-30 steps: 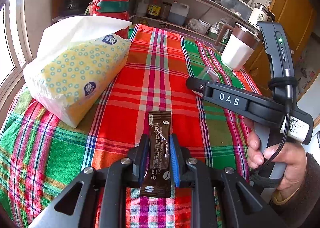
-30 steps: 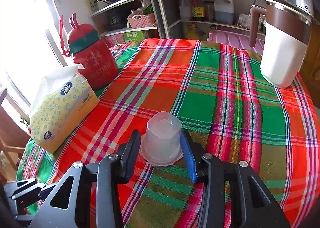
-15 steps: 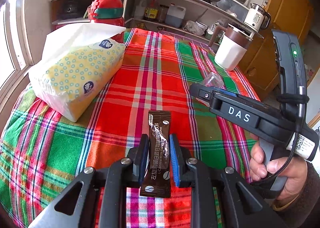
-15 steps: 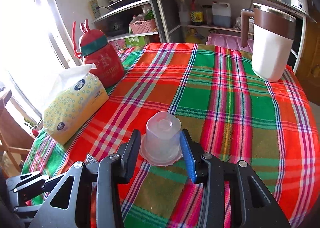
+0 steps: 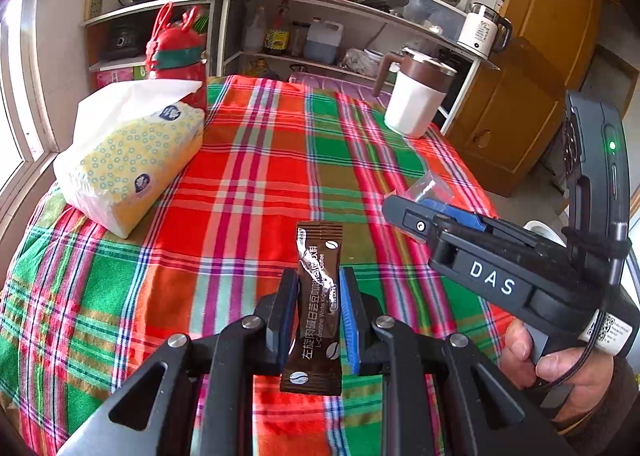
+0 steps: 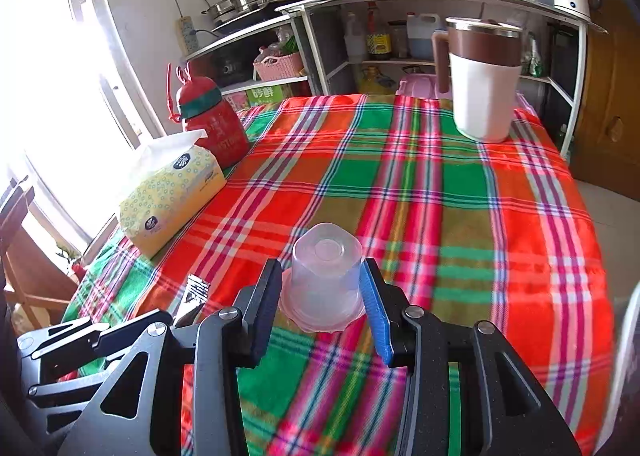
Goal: Collect trash
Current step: 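Carry the coffee stick and plastic cup over the white bin with both tools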
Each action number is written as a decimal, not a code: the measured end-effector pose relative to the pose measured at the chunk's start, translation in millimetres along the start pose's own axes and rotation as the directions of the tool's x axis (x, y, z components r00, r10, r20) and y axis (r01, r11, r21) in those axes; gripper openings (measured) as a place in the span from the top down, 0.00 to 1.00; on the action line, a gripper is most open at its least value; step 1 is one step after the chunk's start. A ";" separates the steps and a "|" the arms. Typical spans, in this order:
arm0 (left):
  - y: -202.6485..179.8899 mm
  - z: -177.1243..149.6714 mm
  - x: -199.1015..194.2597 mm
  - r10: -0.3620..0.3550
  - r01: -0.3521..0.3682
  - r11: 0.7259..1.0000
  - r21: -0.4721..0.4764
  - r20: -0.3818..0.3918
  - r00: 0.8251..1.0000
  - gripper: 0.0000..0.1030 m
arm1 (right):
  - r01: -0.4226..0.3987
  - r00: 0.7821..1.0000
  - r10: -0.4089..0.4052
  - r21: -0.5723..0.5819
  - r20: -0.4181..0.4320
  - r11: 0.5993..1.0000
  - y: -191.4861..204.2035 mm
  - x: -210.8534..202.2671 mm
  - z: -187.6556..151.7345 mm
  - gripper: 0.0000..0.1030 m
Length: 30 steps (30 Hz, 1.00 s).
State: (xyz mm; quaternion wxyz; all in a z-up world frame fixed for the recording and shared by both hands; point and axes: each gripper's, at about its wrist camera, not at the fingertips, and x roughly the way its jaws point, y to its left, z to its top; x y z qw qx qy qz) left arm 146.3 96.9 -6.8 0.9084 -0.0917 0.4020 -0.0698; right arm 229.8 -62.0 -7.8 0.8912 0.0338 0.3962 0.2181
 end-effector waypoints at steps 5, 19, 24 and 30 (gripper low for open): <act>-24.2 -1.4 -5.4 -0.018 0.018 0.999 0.039 0.010 1.000 0.78 | 0.014 1.000 -0.014 0.023 0.018 1.000 -15.2 -26.4 -11.0 0.59; -102.5 -2.0 -8.2 -0.089 0.085 0.985 0.149 0.018 0.996 0.78 | 0.062 0.995 -0.072 0.125 0.076 0.990 -75.5 -90.1 -35.2 0.59; -136.1 -1.7 -7.3 -0.128 0.123 0.974 0.192 0.017 0.992 0.78 | 0.095 0.989 -0.112 0.162 0.099 0.982 -102.5 -117.2 -42.2 0.59; -176.1 -1.7 -3.7 -0.170 0.164 0.956 0.242 0.006 0.985 0.78 | 0.146 0.977 -0.173 0.205 0.123 0.968 -134.7 -146.7 -50.7 0.59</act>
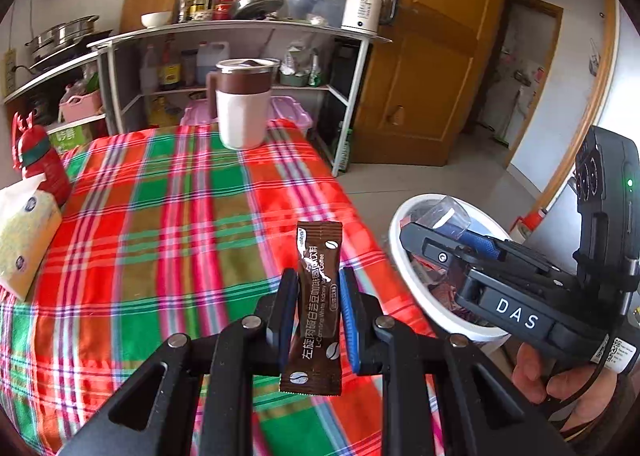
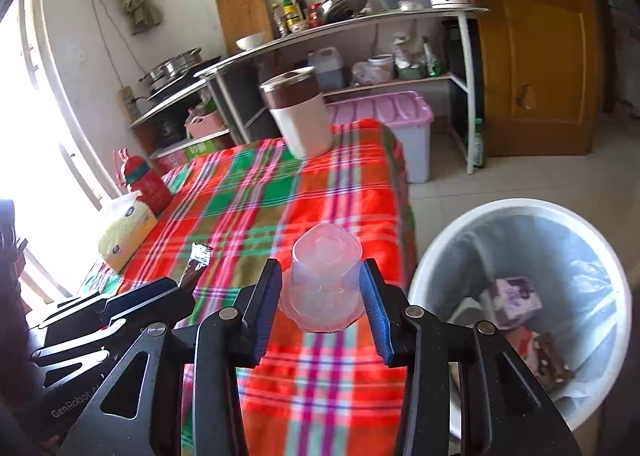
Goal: Collect trash
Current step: 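Carry the coffee stick and plastic cup over the white bin with both tools, then open both tools over the bin to drop the coffee stick and cup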
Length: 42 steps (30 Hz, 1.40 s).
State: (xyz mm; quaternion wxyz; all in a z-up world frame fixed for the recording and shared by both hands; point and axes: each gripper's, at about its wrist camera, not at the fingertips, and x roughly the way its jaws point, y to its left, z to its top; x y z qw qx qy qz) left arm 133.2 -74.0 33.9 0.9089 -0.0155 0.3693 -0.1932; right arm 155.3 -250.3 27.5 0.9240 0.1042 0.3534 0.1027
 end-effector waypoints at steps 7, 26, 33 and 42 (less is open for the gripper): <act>-44.2 9.2 15.1 -0.056 0.057 0.996 0.065 -0.018 0.998 0.78 | 0.060 0.998 -0.061 0.052 0.023 0.997 -44.4 -22.9 -1.7 0.59; -135.8 10.2 75.8 -0.156 0.176 0.974 0.144 -0.144 0.977 0.78 | 0.241 0.971 -0.238 0.168 -0.040 0.956 -160.0 -49.8 -21.1 0.59; -152.3 3.3 92.0 -0.144 0.174 0.972 0.158 -0.183 0.972 0.78 | 0.276 0.961 -0.268 0.156 -0.075 0.948 -179.1 -43.8 -27.7 0.59; -161.4 0.5 104.4 -0.130 0.162 0.975 0.150 -0.207 0.970 0.78 | 0.286 0.956 -0.273 0.126 -0.110 0.950 -187.8 -36.1 -32.4 0.59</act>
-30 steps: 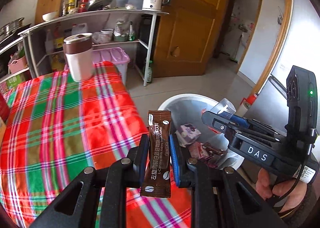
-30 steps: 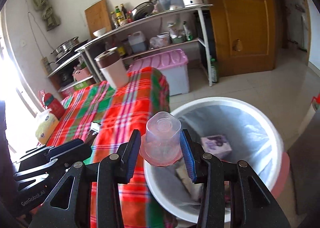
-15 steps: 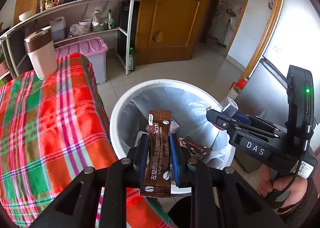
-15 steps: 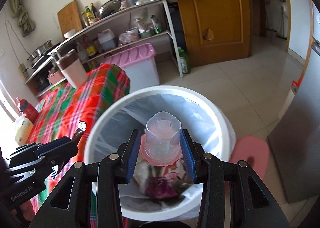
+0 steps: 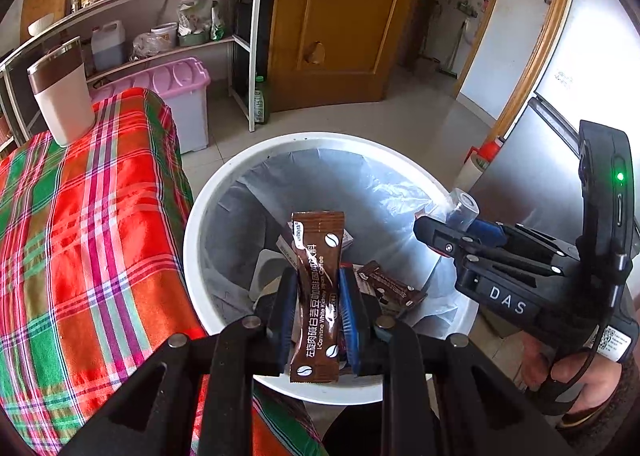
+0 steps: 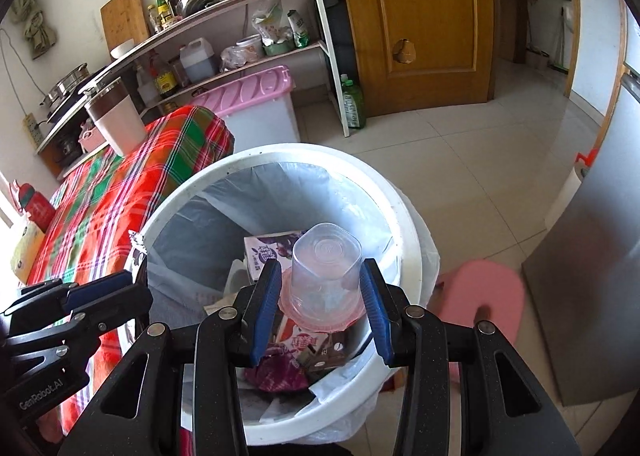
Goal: Collect trash
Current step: 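Open both tools over the bin to drop the coffee stick and cup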
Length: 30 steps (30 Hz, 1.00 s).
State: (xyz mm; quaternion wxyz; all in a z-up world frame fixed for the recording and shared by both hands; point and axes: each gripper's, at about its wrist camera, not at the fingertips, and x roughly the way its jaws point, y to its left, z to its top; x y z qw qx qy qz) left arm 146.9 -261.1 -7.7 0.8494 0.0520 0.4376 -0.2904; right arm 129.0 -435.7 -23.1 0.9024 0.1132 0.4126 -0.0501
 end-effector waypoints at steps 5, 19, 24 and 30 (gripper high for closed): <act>0.1 0.4 1.0 0.003 -0.003 1.000 -0.008 0.000 1.000 0.57 | 0.002 1.000 -0.002 -0.012 0.000 1.000 2.4 -1.4 -2.4 0.58; 3.3 -8.6 -14.6 0.039 -0.038 0.999 -0.022 0.032 0.999 0.44 | 0.001 0.999 -0.002 0.025 0.036 1.000 1.1 -18.3 -10.6 0.48; 6.0 -14.3 -23.7 0.063 -0.061 0.997 -0.038 0.062 0.996 0.37 | -0.003 0.998 0.001 0.035 0.065 0.999 5.8 -32.0 -15.9 0.48; 10.0 -23.8 -36.2 0.122 -0.118 0.992 -0.043 0.097 0.988 0.33 | 0.012 0.994 -0.017 0.042 0.104 0.999 17.4 -48.1 -27.5 0.48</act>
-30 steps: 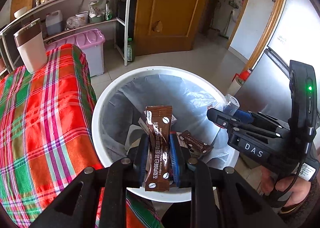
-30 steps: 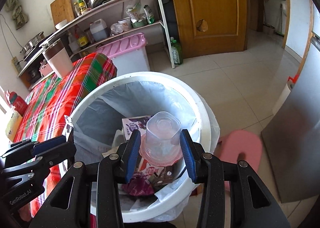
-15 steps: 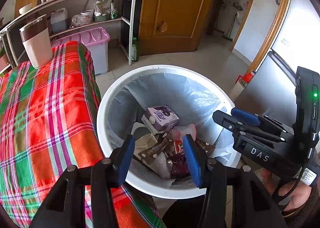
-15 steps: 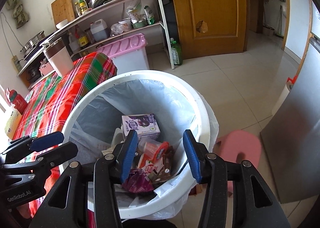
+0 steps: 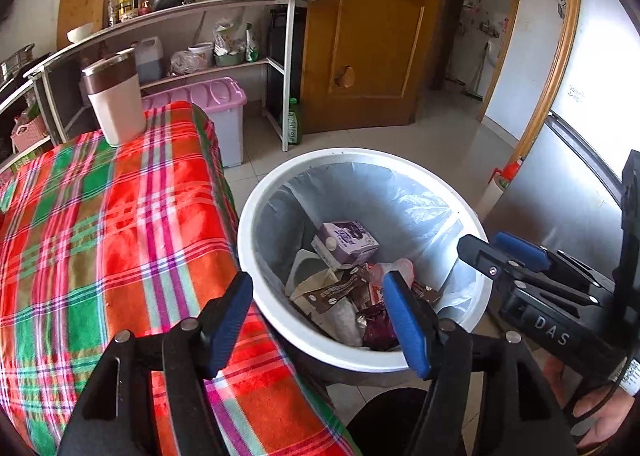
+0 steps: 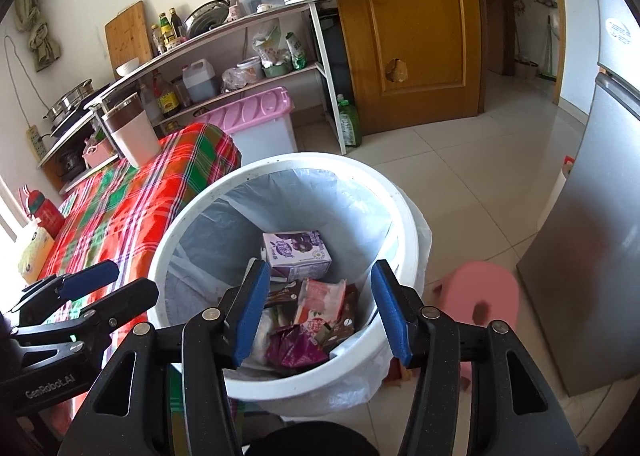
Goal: Collect trash
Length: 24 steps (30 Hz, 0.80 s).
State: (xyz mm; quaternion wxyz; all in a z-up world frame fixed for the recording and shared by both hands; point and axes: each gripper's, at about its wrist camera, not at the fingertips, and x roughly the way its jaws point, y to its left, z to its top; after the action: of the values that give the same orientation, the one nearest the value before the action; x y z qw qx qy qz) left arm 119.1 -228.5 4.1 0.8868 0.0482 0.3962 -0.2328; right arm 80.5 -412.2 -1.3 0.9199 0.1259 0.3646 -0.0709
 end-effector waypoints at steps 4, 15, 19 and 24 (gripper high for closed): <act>8.0 -6.2 -8.4 0.019 -0.019 1.000 -0.008 0.017 1.000 0.33 | 0.013 0.999 -0.013 -0.001 0.030 1.000 9.2 -10.4 -8.1 0.48; 21.5 -27.5 -36.9 0.071 -0.069 0.997 -0.024 0.085 0.994 0.33 | 0.045 0.996 -0.044 -0.004 0.072 0.999 33.5 -33.9 -30.3 0.48; 22.3 -33.3 -43.7 0.079 -0.077 0.997 -0.029 0.089 0.993 0.33 | 0.074 0.992 -0.072 -0.018 0.100 0.997 41.6 -44.6 -37.8 0.48; 21.7 -40.5 -53.8 0.113 -0.109 0.993 -0.042 0.105 0.988 0.33 | 0.099 0.987 -0.098 -0.002 0.131 0.995 45.9 -57.7 -45.2 0.48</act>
State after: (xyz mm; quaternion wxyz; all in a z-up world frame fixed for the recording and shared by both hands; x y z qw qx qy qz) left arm 70.2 -178.2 13.4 0.9191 0.0416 0.3490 -0.1782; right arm 19.4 -353.2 14.9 0.9377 0.0987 0.3096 -0.1226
